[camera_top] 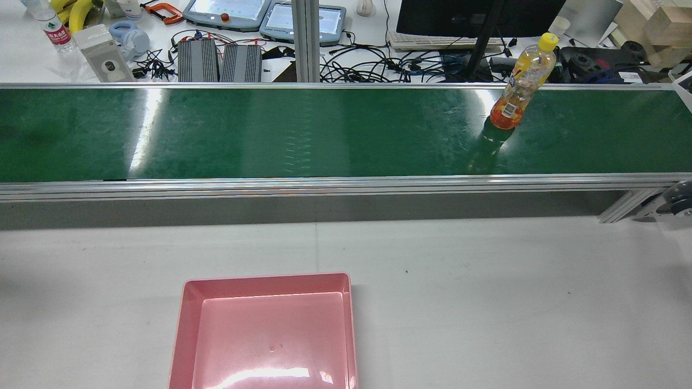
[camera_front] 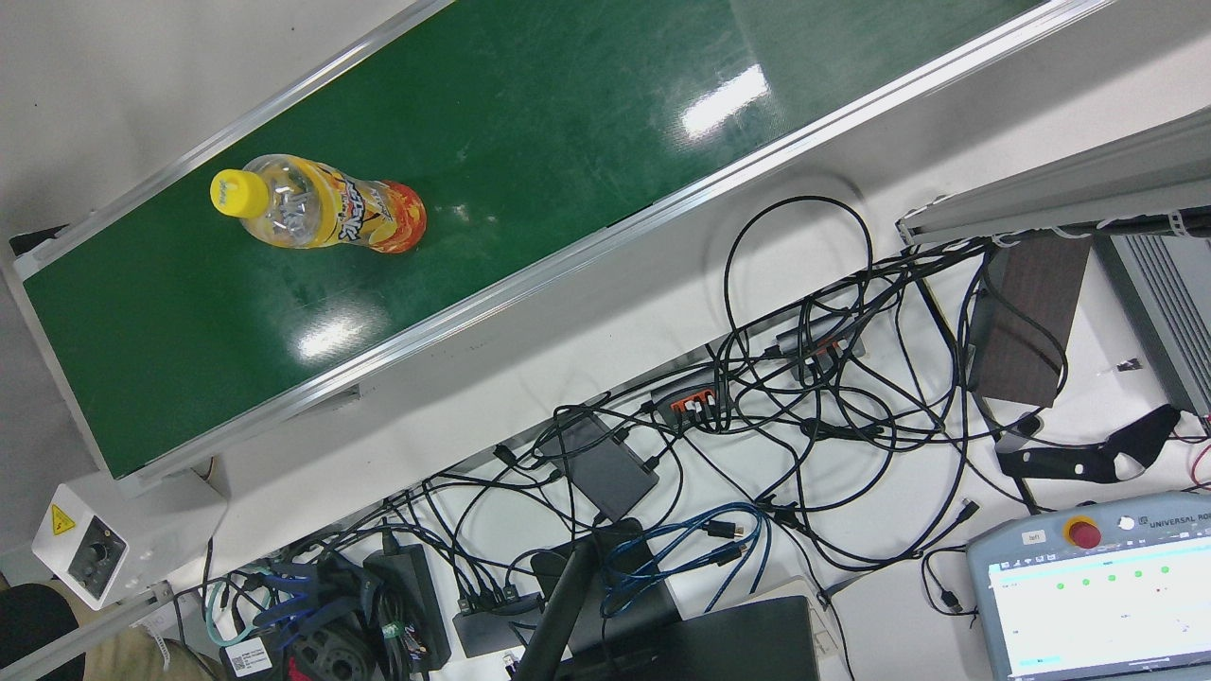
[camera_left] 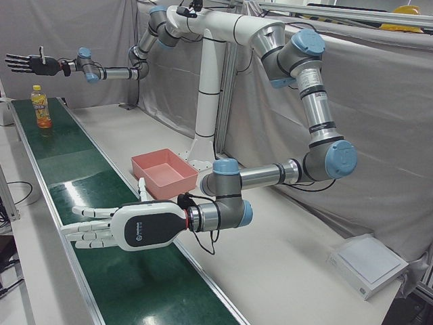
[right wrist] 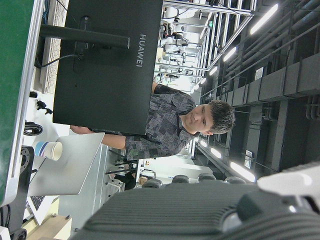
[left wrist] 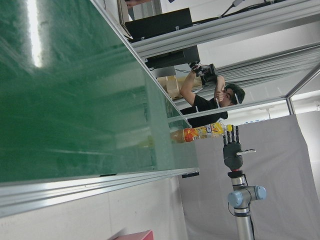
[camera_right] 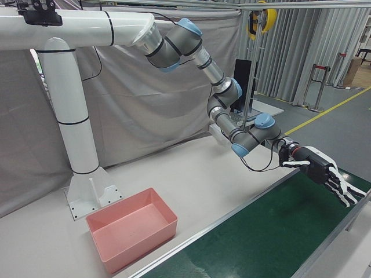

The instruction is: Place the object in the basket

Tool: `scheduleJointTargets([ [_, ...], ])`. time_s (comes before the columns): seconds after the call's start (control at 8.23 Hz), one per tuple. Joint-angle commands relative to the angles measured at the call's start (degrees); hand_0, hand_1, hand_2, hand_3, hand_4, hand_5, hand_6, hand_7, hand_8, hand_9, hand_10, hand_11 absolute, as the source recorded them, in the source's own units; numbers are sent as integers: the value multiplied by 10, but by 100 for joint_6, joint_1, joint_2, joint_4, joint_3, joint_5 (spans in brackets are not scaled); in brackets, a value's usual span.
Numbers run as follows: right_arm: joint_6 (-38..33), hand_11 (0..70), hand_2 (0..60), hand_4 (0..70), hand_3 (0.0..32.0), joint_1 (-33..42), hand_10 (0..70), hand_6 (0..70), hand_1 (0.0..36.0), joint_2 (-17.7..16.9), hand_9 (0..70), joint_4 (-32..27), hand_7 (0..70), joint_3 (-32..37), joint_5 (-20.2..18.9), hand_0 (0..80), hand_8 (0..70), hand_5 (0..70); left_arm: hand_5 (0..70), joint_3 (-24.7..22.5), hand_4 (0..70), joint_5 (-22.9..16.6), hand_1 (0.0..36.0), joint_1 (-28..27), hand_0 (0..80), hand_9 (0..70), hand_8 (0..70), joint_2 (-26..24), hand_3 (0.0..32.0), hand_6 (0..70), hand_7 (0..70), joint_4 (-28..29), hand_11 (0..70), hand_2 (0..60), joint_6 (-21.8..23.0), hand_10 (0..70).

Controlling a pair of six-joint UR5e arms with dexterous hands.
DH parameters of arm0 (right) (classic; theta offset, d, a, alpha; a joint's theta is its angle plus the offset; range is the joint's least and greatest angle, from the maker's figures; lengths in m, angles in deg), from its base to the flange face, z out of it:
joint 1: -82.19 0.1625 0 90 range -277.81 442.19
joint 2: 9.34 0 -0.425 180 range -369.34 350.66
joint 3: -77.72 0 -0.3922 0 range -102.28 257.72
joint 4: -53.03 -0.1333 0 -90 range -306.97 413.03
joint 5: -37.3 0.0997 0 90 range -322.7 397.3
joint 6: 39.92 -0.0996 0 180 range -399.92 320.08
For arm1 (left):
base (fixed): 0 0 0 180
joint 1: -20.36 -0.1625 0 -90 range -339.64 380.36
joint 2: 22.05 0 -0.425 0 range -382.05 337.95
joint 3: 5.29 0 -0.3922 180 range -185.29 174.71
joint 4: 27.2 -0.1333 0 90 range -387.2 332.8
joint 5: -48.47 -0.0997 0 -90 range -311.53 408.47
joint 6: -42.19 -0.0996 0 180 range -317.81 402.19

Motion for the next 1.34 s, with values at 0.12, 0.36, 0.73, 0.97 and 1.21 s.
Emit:
scheduleJointTargets([
  [0.12, 0, 0, 0, 0, 0, 0, 0, 0, 0, 2, 0, 0, 0, -4, 0, 0, 0, 0, 172, 0, 171, -3, 71, 5, 499, 92, 61, 0, 0, 0, 0, -65, 104, 0, -5, 65],
  [0.36, 0, 0, 0, 0, 0, 0, 0, 0, 0, 2, 0, 0, 0, 4, 0, 0, 0, 0, 174, 0, 169, -3, 75, 13, 497, 96, 63, 0, 0, 0, 0, -65, 106, 0, -5, 66],
  [0.73, 0, 0, 0, 0, 0, 0, 0, 0, 0, 2, 0, 0, 0, 4, 0, 0, 0, 0, 171, -17, 171, 6, 73, 31, 496, 102, 67, 0, 0, 0, 0, -56, 110, 0, -5, 69],
  [0.97, 0, 0, 0, 0, 0, 0, 0, 0, 0, -7, 0, 0, 0, 4, 0, 0, 0, 0, 172, -18, 173, 6, 69, 40, 493, 106, 72, 0, 0, 0, 0, -56, 106, 0, -5, 67],
  [1.21, 0, 0, 0, 0, 0, 0, 0, 0, 0, -6, 0, 0, 0, 4, 0, 0, 0, 0, 175, -18, 175, 6, 71, 40, 495, 112, 74, 0, 0, 0, 0, -56, 114, 0, -5, 72],
])
